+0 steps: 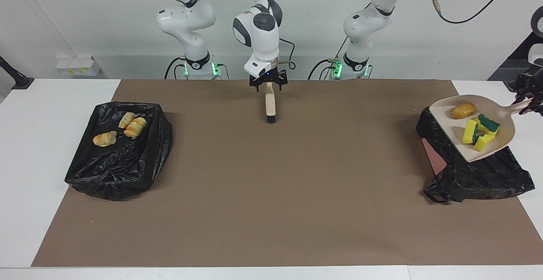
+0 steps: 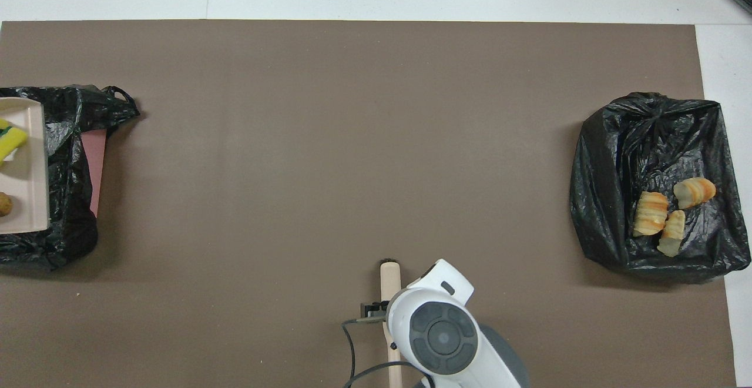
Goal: Sweep and dump trash in bin
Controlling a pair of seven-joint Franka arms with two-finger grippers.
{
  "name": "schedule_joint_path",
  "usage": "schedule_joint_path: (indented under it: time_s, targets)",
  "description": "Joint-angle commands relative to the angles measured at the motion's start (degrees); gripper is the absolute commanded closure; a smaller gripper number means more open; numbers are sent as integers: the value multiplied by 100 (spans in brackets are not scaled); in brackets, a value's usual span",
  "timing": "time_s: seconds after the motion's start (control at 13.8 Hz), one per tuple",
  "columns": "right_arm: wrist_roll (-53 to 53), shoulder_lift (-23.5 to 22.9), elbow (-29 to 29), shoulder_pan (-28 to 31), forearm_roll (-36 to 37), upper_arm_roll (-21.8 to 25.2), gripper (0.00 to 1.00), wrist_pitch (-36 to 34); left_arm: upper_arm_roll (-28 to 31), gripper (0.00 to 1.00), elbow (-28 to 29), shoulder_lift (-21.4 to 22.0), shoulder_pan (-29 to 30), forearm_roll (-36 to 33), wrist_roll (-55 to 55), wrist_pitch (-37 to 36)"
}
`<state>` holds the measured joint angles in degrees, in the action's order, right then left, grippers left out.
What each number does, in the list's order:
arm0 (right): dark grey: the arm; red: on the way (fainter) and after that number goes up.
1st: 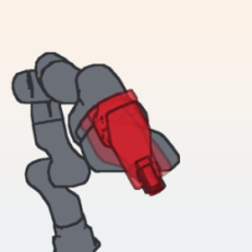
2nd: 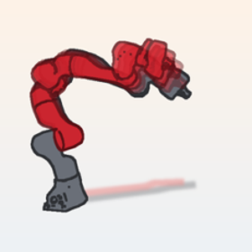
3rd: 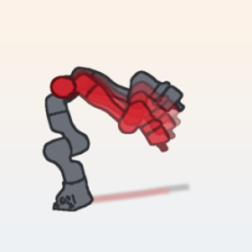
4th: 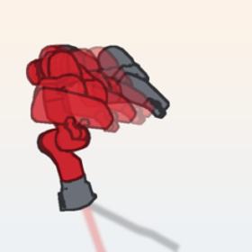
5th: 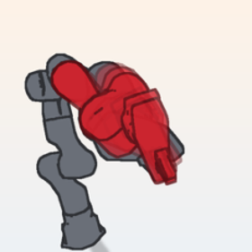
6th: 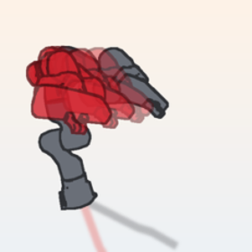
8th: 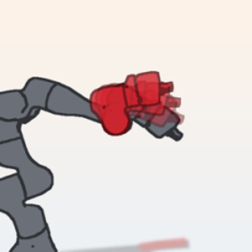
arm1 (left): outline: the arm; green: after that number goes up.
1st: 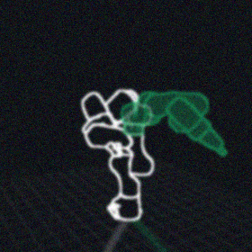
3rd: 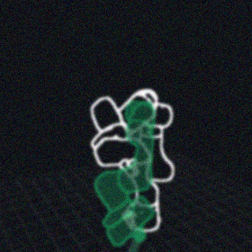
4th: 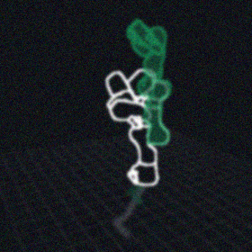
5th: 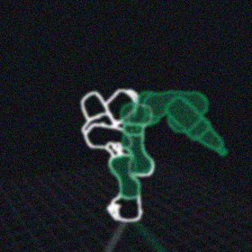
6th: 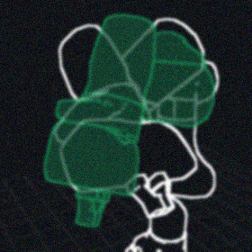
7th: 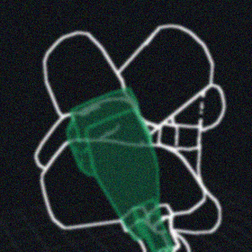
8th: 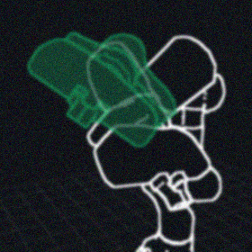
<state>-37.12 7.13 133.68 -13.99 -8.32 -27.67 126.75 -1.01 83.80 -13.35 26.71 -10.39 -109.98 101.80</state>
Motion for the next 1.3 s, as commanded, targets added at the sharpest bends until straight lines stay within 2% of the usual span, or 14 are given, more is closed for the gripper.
schedule_joint_path:
  time_s: [0.0, 0.29, 0.36, 0.51, 0.65, 0.94, 1.23]
  targets:
    - [21, -45, -316, 632, 505, -46, 0, -19, -58, 100, -137, -98, 10, -735, -147, 549]
    - [100, -106, -965, 1309, 1076, -46, 0, -246, -49, 100, 469, 33, -279, -1640, 203, 1183]
    - [170, -132, -1141, 1441, 1208, -37, 0, -386, -57, 100, 609, 77, -315, -2068, 448, 1253]
    - [660, -124, -1440, 1784, 1245, -2, 0, -641, -58, 100, 1162, 358, -446, -2616, 1001, 1516]
    - [1117, -106, -1774, 1759, 1245, 479, 0, -1054, -66, 100, 1322, 490, -553, -3317, 1338, 1465]
    - [2163, -63, -2485, 1460, 1245, 1674, 0, -1757, -58, 100, 1402, 596, -842, -4294, 1785, 1299]
    - [3182, -54, -3364, 1250, 1148, 2650, 0, -2873, -66, 100, 1376, 658, -1098, -5235, 2129, 939]
